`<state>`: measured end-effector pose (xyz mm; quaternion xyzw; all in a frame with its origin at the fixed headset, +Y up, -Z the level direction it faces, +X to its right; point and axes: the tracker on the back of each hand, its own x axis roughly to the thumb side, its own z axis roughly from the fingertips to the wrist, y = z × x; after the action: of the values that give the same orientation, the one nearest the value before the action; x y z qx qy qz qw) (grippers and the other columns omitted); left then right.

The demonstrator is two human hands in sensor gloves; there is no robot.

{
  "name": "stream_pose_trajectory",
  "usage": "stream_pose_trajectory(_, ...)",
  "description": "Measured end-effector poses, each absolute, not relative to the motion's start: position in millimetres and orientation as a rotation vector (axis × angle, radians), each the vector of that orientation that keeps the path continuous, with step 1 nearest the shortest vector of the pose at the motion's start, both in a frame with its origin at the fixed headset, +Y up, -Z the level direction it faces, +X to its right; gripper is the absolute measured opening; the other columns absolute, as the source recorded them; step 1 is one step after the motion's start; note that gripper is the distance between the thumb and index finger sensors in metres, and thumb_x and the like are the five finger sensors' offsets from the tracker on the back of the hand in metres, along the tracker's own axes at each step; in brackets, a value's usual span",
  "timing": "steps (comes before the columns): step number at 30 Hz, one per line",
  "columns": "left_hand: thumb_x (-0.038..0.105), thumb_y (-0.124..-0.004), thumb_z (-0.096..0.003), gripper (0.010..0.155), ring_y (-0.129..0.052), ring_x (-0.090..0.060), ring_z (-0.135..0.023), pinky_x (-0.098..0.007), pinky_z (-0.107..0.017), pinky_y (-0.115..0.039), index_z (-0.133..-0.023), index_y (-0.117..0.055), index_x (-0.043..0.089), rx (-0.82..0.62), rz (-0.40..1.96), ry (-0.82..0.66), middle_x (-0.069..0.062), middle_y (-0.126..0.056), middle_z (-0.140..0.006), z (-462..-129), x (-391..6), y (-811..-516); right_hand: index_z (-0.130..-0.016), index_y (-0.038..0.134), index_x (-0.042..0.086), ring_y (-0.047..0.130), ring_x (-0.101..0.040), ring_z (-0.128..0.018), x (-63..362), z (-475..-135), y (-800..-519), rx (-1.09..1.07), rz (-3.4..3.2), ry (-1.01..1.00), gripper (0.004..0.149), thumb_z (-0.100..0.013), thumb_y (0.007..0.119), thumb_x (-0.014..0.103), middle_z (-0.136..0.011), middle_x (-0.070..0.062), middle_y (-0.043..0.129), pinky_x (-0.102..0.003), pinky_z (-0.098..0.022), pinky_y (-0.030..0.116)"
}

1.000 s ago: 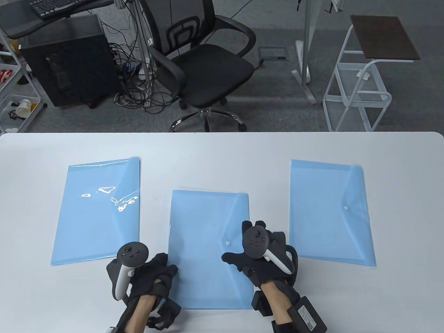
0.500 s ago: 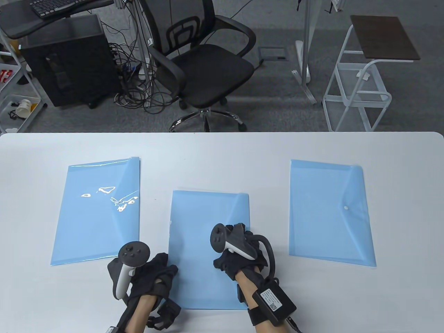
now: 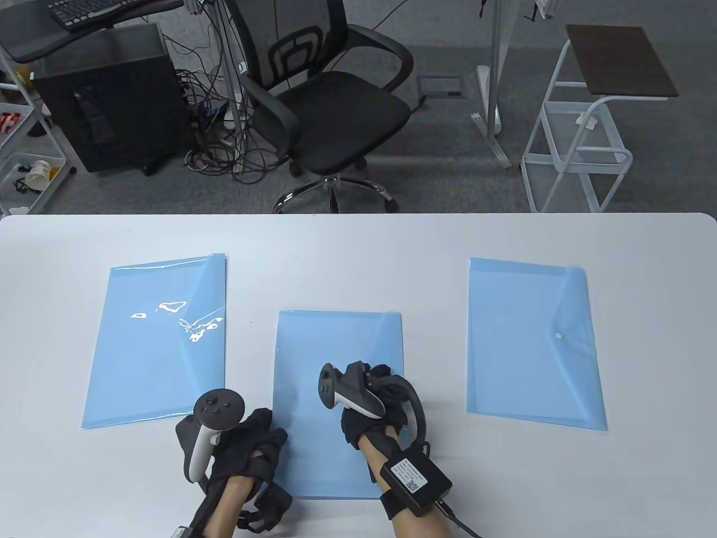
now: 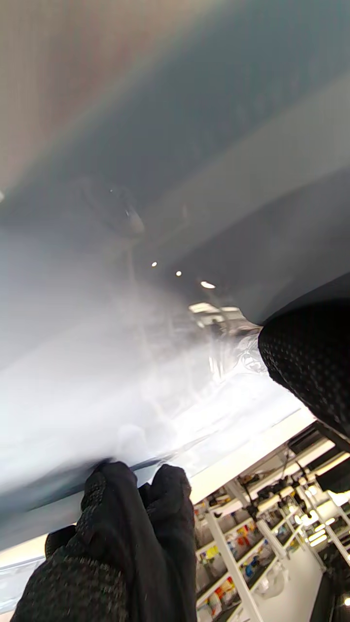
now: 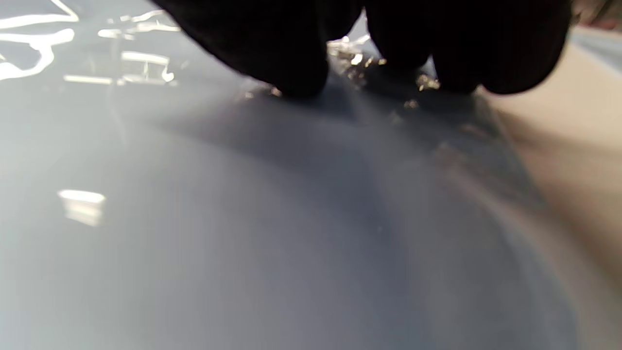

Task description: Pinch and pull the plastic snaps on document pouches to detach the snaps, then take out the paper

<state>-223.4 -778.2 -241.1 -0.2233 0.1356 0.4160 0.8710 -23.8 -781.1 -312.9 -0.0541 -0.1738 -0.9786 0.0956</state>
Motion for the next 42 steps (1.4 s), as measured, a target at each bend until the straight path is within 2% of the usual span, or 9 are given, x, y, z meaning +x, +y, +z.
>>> stream_pose_trajectory(12,0.022,-0.080,-0.0544,0.050,-0.112,-0.019,-0.055,-0.029,-0.037,-0.100,-0.100,-0.065,0.007,-0.460,0.821,0.280,-0.005,-0.093,-0.085,-242,-222,-778,-0.108,0.054,0.006,0.092,-0.057,-0.074,-32,-318,-782,-0.142,-2.852,-0.365,0.062,-0.055,0.082,0.021,-0.100,-0.033,0.077,-0.059,-0.051,0.089)
stream_pose_trajectory(13,0.022,-0.080,-0.0542,0.050,-0.112,-0.020,-0.055,-0.029,-0.037,-0.100,-0.099,-0.065,0.006,-0.459,0.815,0.282,-0.005,-0.094,-0.085,-242,-222,-778,-0.108,0.054,0.006,0.094,-0.055,-0.073,-32,-319,-781,-0.135,-2.844,-0.337,0.059,-0.055,0.080,0.016,-0.099,-0.030,0.080,-0.058,-0.051,0.089)
stream_pose_trajectory(15,0.022,-0.080,-0.0543,0.050,-0.112,-0.020,-0.055,-0.029,-0.037,-0.100,-0.100,-0.065,0.006,-0.463,0.822,0.281,-0.005,-0.093,-0.085,-242,-222,-778,-0.107,0.057,0.009,0.099,-0.047,-0.068,-25,-322,-780,-0.125,-2.832,-0.223,0.058,-0.054,0.080,0.015,-0.095,-0.022,0.086,-0.052,-0.046,0.095)
stream_pose_trajectory(20,0.022,-0.080,-0.0546,0.050,-0.112,-0.020,-0.055,-0.029,-0.037,-0.100,-0.100,-0.065,0.006,-0.467,0.834,0.281,-0.005,-0.093,-0.085,-242,-223,-778,-0.109,0.051,0.010,0.095,-0.049,-0.074,-14,-326,-773,-0.107,-2.951,-0.350,0.064,-0.055,0.082,0.023,-0.101,-0.024,0.081,-0.055,-0.052,0.090)
stream_pose_trajectory(25,0.022,-0.080,-0.0549,0.050,-0.112,-0.020,-0.054,-0.029,-0.037,-0.099,-0.100,-0.065,0.006,-0.468,0.846,0.284,-0.005,-0.093,-0.085,-242,-223,-778,-0.110,0.047,0.009,0.094,-0.046,-0.079,2,-320,-759,-0.110,-3.085,-0.322,0.067,-0.054,0.082,0.023,-0.108,-0.024,0.074,-0.059,-0.056,0.085)
stream_pose_trajectory(30,0.022,-0.080,-0.0552,0.050,-0.111,-0.020,-0.055,-0.029,-0.037,-0.099,-0.100,-0.065,0.006,-0.467,0.851,0.285,-0.005,-0.093,-0.085,-241,-224,-779,-0.112,0.041,0.011,0.081,-0.050,-0.092,17,-307,-738,-0.111,-3.029,-0.214,0.072,-0.054,0.083,0.021,-0.117,-0.023,0.058,-0.064,-0.060,0.078)
stream_pose_trajectory(34,0.022,-0.079,-0.0553,0.050,-0.111,-0.021,-0.055,-0.029,-0.037,-0.099,-0.100,-0.064,0.006,-0.467,0.853,0.284,-0.005,-0.093,-0.085,-241,-224,-778,-0.112,0.041,0.015,0.061,-0.049,-0.104,27,-296,-727,-0.132,-2.951,-0.127,0.079,-0.050,0.090,0.021,-0.122,-0.019,0.045,-0.066,-0.068,0.067)
stream_pose_trajectory(38,0.022,-0.079,-0.0554,0.050,-0.111,-0.020,-0.055,-0.029,-0.037,-0.099,-0.100,-0.064,0.006,-0.466,0.849,0.281,-0.006,-0.093,-0.085,-241,-224,-779,-0.111,0.042,0.020,0.045,-0.043,-0.111,35,-284,-727,-0.201,-2.792,-0.098,0.088,-0.043,0.098,0.022,-0.124,-0.011,0.040,-0.063,-0.077,0.051)
stream_pose_trajectory(42,0.022,-0.079,-0.0554,0.050,-0.111,-0.020,-0.055,-0.029,-0.037,-0.099,-0.100,-0.064,0.005,-0.463,0.846,0.281,-0.006,-0.093,-0.085,-241,-224,-779,-0.110,0.047,0.022,0.044,-0.040,-0.111,43,-273,-733,-0.287,-2.674,-0.081,0.090,-0.039,0.102,0.021,-0.124,-0.010,0.042,-0.058,-0.079,0.049)
